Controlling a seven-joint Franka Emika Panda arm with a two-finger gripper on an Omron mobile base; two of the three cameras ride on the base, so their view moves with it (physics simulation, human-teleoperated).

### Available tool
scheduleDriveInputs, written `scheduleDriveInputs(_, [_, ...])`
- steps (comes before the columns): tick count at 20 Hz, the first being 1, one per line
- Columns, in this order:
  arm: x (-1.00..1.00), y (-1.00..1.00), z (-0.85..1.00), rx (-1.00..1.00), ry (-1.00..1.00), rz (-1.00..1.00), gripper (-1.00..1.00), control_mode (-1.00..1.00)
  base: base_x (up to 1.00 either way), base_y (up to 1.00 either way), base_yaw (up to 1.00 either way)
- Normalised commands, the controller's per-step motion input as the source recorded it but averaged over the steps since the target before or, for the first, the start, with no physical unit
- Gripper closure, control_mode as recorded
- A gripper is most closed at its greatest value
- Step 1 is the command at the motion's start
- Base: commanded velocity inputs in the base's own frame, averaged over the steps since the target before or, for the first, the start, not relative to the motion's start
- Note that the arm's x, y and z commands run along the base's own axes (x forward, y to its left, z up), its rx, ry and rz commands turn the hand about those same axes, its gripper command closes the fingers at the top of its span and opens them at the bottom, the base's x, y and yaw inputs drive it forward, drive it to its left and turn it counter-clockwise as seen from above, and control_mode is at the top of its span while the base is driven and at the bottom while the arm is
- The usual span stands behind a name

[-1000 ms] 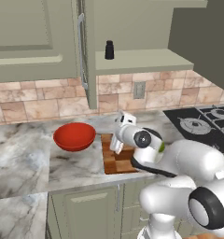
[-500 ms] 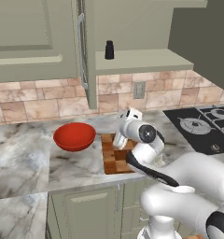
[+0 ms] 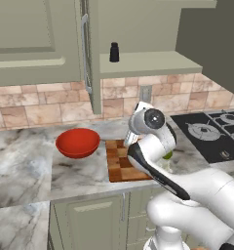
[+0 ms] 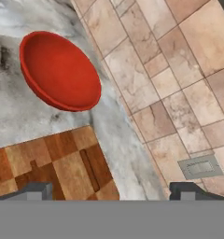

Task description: Open the cabinet. Place the bowl and condiment on the counter. Then place the lime and garlic on the cutting board.

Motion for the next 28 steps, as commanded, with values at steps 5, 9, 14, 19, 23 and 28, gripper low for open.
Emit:
scheduleDriveInputs(5, [-0.36, -0.25, -0.01, -0.07, 0.08, -0.09, -1.00, -1.00, 0.00, 0.00, 0.00])
scheduleDriveInputs(9, [-0.10, -0.39, 0.16, -0.05, 0.04, -0.11, -1.00, -1.00, 0.00, 0.00, 0.00])
scheduleDriveInputs(14, [-0.04, -0.30, 0.29, -0.01, 0.02, -0.09, -1.00, -1.00, 0.00, 0.00, 0.00])
scheduleDriveInputs(19, [-0.01, -0.10, 0.30, 0.07, 0.00, -0.02, -1.00, -1.00, 0.00, 0.00, 0.00])
scheduleDriveInputs(23, [-0.05, -0.05, 0.32, 0.13, 0.00, 0.00, -1.00, -1.00, 0.00, 0.00, 0.00])
scheduleDriveInputs(28, [-0.12, -0.10, 0.30, 0.14, 0.00, 0.00, -1.00, -1.00, 0.00, 0.00, 0.00])
